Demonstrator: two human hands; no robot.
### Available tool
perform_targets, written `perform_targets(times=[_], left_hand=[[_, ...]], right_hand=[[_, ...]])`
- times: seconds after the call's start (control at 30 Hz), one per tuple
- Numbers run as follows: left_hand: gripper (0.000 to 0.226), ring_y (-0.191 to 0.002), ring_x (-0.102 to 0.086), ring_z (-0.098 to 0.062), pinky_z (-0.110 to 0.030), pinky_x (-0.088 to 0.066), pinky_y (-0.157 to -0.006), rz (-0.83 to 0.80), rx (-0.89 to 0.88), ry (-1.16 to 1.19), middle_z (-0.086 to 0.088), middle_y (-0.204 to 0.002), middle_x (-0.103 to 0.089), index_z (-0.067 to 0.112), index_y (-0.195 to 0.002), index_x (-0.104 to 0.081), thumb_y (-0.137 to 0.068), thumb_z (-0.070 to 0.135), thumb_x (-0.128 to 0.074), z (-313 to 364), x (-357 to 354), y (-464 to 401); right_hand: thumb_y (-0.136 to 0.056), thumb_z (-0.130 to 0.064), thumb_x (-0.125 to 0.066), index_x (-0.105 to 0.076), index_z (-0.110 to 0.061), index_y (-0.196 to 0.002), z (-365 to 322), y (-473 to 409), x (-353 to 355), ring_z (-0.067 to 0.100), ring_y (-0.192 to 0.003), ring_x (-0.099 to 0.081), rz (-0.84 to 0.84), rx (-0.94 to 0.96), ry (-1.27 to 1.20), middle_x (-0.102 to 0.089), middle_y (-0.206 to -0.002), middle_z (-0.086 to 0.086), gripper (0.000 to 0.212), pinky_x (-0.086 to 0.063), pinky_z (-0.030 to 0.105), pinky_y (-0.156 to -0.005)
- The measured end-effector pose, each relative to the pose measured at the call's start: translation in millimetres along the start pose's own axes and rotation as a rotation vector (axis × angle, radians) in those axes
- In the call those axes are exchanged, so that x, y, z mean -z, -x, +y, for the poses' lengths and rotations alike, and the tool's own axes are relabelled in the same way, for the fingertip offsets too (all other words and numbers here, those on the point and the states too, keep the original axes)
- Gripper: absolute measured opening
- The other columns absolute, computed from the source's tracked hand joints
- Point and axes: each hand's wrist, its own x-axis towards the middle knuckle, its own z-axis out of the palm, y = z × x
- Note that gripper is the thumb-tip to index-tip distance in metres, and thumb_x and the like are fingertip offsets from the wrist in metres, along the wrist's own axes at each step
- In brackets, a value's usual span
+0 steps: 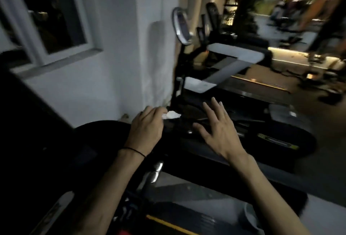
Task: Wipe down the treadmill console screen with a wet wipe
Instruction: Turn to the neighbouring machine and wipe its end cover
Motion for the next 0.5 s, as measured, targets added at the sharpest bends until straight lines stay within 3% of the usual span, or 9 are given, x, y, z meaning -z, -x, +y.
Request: perform_targets(times=[0.13, 0.37, 0.5], left_hand=[[0.032, -0.075, -0.051, -0.021, -0.031, -0.041, -0.063, -0.012, -0.138, 0.148, -0.001, -0.077, -0.062, 0.012, -0.101, -0.066, -0.078, -0.009, -0.073, 107, -45, -29], [0.034, -0.068, -0.059, -0.028, -0.036, -0.05, -0.058, -0.091, -0.397, 0.324, -0.003, -0.074, -0.06, 0.01, -0.105, -0.065, -0.078, -0.008, -0.075, 310, -107, -64], [0.037, -0.067, -0.059, -0.029, -0.035, -0.049, -0.058, -0.11, -0.444, 0.414, -0.005, -0.075, -0.062, 0.008, -0.11, -0.067, -0.078, -0.009, -0.075, 420, -134, -70]], right_hand=[[-0.09, -0.072, -0.03, -0.026, -0.02, -0.16, 88, 59, 63, 0.028, -0.157, -0.008, 0.109, -0.17, 0.078, -0.013, -0.17, 0.007, 0.087, -0.024, 0.049, -0.124], [-0.089, -0.074, -0.027, -0.023, -0.023, -0.161, 225, 168, 166, 0.026, -0.157, -0.006, 0.22, -0.43, 0.158, -0.01, -0.17, 0.003, 0.089, -0.021, 0.047, -0.124], [-0.096, -0.063, -0.045, -0.025, -0.021, -0.16, 297, 221, 217, 0.026, -0.157, -0.006, 0.237, -0.511, 0.177, -0.011, -0.17, 0.004, 0.079, -0.02, 0.046, -0.125]])
